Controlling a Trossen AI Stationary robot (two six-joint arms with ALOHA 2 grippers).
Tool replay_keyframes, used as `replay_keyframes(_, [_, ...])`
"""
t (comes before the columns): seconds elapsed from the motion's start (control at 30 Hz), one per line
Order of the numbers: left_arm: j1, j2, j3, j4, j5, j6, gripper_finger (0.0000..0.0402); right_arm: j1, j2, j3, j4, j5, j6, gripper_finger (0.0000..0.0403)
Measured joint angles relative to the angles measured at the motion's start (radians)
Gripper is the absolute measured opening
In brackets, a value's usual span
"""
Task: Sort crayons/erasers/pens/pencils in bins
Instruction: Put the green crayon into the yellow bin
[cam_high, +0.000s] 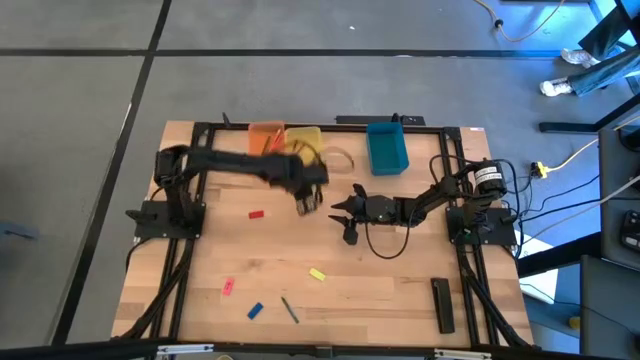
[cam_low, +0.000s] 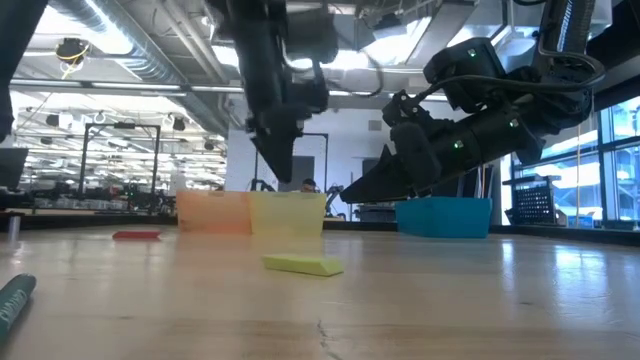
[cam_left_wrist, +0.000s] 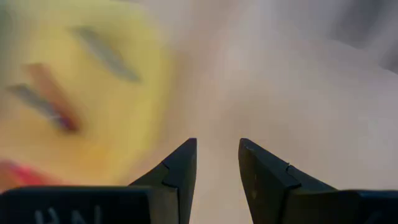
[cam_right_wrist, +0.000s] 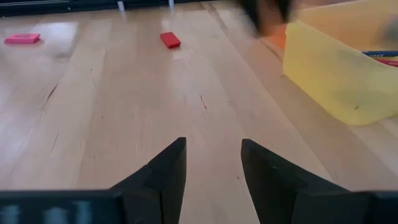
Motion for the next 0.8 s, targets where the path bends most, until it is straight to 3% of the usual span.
replay_keyframes(0.33, [-0.347,-0.005,-0.003,-0.033,0.221,0.026,0.0110,0.000,0.000,0.000,0.011,-0.027,0.000,0.0157])
replay_keyframes(0.5, [-0.517,-0.004,-0.004,-0.007,0.230,0.093,0.0110,0.000,0.000,0.000,0.011,-0.028,0.002,0.0157])
replay_keyframes(0.8, [-0.688,0.110,-0.004,0.296,0.216,0.074,0.0110,0.000,0.000,0.000,0.012,-0.028,0.012,0.0157])
